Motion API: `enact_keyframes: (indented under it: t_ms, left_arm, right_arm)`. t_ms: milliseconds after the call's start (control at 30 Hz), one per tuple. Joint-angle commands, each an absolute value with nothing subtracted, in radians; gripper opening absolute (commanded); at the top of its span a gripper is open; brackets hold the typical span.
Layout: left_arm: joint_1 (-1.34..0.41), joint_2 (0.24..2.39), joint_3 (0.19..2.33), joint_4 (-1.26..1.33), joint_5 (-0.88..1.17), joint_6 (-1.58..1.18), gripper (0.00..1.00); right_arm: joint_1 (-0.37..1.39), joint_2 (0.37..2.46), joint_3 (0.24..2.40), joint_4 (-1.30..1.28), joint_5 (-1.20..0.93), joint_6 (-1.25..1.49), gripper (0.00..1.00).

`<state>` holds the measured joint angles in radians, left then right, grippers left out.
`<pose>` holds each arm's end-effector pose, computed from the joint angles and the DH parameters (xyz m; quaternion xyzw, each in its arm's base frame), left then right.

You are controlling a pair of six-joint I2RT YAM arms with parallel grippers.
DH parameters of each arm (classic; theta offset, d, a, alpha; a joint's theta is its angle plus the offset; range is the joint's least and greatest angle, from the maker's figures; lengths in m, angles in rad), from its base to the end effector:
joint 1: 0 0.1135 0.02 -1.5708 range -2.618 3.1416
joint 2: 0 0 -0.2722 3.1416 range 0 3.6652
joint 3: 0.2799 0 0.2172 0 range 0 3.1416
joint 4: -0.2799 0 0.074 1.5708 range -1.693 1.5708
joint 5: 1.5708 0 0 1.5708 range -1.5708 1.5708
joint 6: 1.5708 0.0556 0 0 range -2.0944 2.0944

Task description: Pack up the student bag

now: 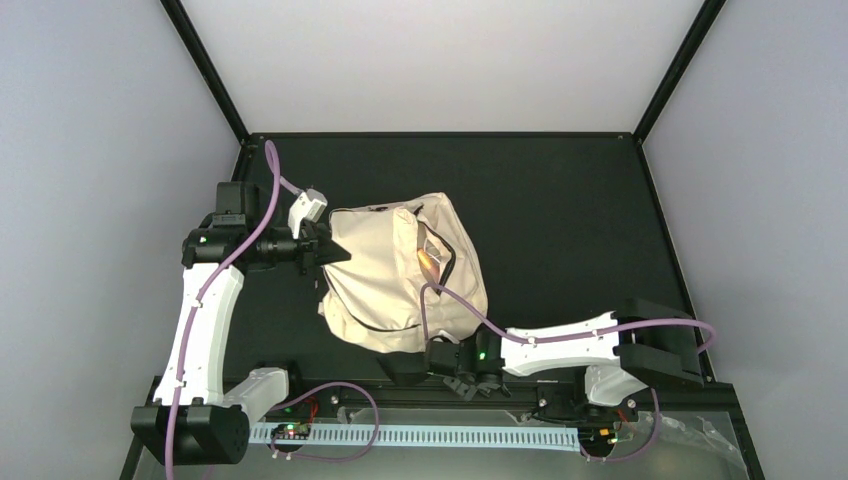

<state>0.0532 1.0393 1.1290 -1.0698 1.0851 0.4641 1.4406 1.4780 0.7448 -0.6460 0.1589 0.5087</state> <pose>0.1427 -0.0416 0.3436 0.3143 0.7714 -0.4138 0.3673 0.0366 0.2116 0.1629 -0.4390 0.8899 0.0345 0.1189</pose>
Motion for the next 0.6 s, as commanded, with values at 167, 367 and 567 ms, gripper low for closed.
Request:
enact_keyframes:
  t_ms: [167, 367, 567]
  left_arm:
    - [0.062, 0.994, 1.168, -1.053, 1.168, 0.475, 0.02]
    - [0.061, 0.994, 1.167, -1.030, 1.138, 0.449, 0.02]
    - [0.063, 0.997, 1.157, -1.011, 1.127, 0.437, 0.02]
  right_arm:
    - [1.465, 1.402, 0.729, -0.679, 0.266, 0.493, 0.21]
    - [1.485, 1.246, 0.716, -0.590, 0.065, 0.396, 0.20]
    - [1.466, 0.961, 0.755, -0.477, -0.063, 0.322, 0.20]
